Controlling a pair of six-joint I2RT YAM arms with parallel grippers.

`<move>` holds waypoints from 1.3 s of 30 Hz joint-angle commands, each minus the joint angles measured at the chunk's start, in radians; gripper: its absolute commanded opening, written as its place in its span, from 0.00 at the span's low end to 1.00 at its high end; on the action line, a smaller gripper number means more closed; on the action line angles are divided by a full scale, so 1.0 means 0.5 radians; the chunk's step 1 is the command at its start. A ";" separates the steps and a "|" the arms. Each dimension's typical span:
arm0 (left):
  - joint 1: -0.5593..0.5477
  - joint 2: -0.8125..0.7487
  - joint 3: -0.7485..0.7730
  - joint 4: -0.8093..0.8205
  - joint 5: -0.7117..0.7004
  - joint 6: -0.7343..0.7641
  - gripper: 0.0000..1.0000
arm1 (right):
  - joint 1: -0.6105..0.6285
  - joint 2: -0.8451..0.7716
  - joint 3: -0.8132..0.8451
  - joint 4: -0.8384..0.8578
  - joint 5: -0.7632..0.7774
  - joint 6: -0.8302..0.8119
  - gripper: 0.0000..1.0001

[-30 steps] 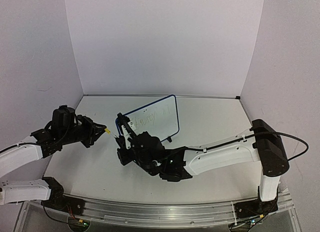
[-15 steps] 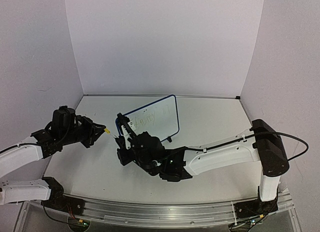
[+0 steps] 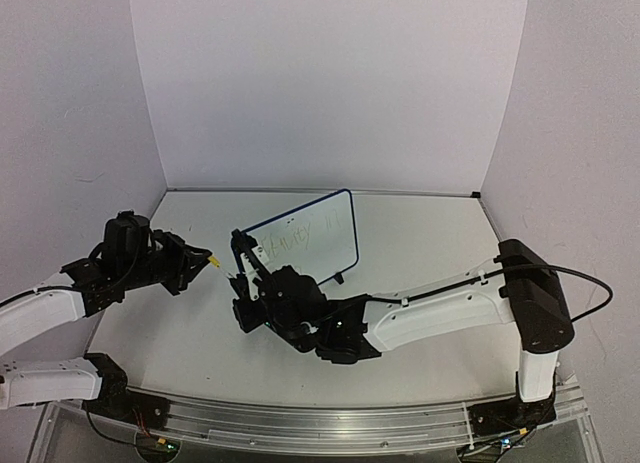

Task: Write a sentence on the whiteboard
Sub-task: Insert the whiteboard marker without the cap into the pen cap.

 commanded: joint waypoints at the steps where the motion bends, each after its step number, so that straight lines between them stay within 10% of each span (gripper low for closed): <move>1: -0.009 -0.052 0.009 0.075 0.016 -0.004 0.00 | -0.001 0.020 0.077 0.000 0.000 0.023 0.00; 39: -0.008 -0.015 0.052 -0.075 -0.021 0.097 0.00 | -0.001 -0.015 0.040 0.058 -0.008 -0.011 0.00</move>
